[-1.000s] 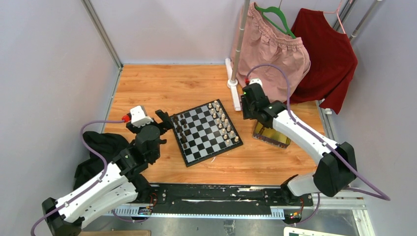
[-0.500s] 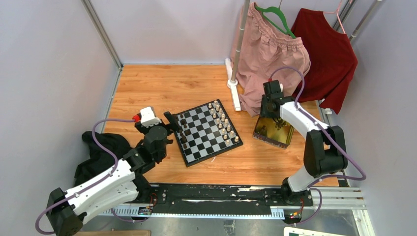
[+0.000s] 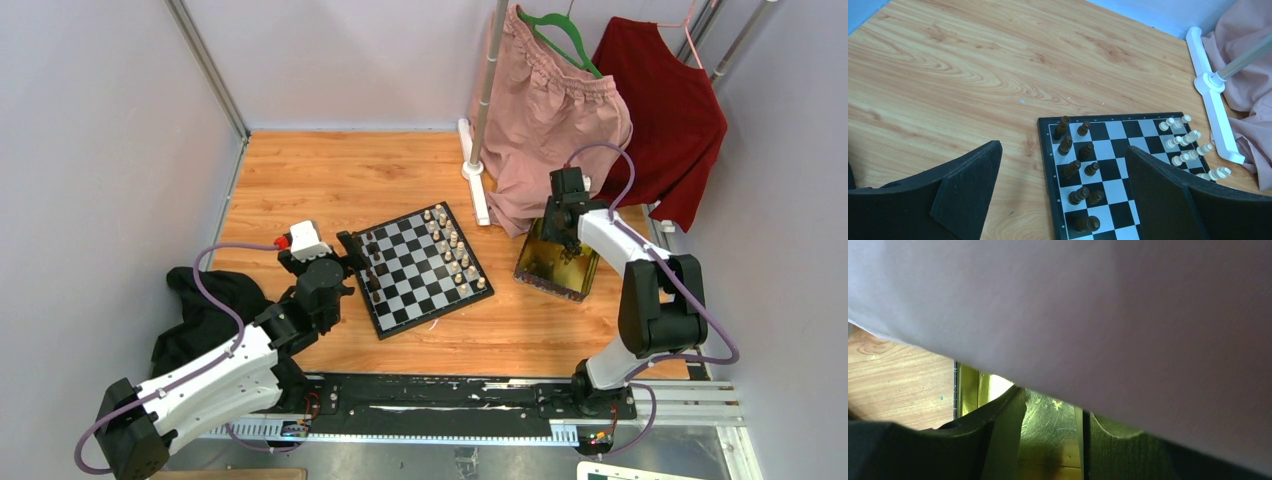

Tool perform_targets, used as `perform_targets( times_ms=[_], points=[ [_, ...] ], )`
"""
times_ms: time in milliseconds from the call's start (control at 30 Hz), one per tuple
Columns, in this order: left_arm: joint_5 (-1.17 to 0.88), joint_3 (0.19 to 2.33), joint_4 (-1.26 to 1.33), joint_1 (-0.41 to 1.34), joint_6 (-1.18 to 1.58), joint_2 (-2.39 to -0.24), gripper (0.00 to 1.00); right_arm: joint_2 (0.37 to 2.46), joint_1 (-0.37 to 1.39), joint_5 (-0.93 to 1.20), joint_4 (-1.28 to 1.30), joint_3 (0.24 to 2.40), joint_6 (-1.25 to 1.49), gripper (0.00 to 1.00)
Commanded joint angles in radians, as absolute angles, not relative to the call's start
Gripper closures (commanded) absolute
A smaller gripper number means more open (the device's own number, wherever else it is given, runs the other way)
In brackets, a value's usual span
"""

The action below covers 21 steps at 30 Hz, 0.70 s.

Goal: Set up the chess pieces on the board
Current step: Pick up the chess piece from the storage box.

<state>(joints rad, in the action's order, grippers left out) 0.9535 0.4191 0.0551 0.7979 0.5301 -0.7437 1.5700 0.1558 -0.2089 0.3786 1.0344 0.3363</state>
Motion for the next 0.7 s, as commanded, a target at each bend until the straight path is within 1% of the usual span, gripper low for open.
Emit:
perform_targets(
  times_ms=[0,667],
  points=[
    [0.963,0.434,0.098,0.799,0.532,-0.740,0.00,1.555,0.127,-0.219,0.362,1.010,0.364,0.56],
    [0.945,0.423,0.098,0.799,0.538,-0.722,0.00,1.527,0.081,-0.234,0.364,0.966,0.369,0.55]
  ],
)
